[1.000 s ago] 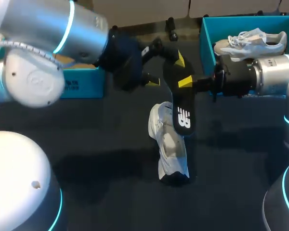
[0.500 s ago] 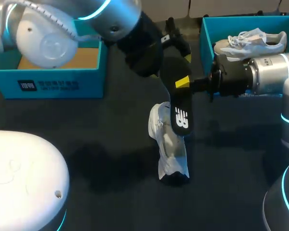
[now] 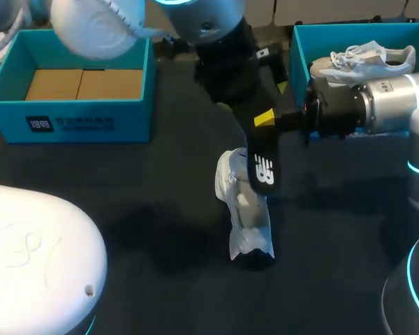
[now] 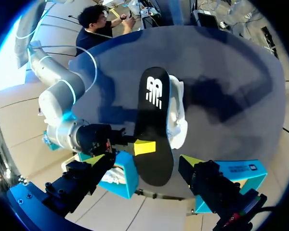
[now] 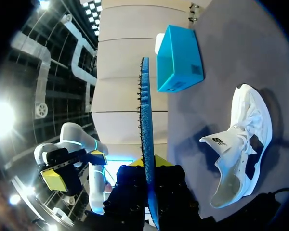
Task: Take the shoe out of the shoebox, open the shoe tongue, remove and reinsert the insole, then place the shoe into the shoebox
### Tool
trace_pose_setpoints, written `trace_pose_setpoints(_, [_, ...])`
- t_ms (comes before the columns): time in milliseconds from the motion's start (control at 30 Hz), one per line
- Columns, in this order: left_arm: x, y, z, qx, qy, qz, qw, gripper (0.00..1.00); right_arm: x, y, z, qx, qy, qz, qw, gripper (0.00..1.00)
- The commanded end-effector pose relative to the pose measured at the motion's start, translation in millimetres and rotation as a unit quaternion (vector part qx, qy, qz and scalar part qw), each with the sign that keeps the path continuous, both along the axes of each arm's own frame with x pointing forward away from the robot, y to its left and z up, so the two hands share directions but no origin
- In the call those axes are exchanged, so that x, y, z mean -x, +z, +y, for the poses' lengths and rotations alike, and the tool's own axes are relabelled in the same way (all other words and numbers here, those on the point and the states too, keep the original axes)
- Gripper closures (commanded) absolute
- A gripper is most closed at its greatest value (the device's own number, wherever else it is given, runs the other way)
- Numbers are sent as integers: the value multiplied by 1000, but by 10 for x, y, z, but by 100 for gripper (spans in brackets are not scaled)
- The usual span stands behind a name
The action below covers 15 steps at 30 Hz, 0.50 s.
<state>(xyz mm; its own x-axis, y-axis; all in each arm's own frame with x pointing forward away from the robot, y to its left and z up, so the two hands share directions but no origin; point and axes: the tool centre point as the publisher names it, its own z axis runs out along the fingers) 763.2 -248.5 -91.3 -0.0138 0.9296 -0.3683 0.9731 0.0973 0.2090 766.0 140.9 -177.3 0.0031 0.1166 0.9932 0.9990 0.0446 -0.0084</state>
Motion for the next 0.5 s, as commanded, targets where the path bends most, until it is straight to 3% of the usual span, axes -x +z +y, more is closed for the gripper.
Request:
trace_pose_setpoints(33, [-19, -10, -9, -25, 9, 5, 1000, 0, -12, 30, -16, 4, 2, 3, 1000, 100])
trace_pose_setpoints(200, [-122, -142, 29, -83, 44, 12, 996, 0, 1, 30, -20, 6, 7, 11, 1000, 100])
trace_pose_setpoints(500, [-241, -257, -26, -113, 65, 57, 990, 0, 5, -13, 13, 5, 10, 25, 1000, 100])
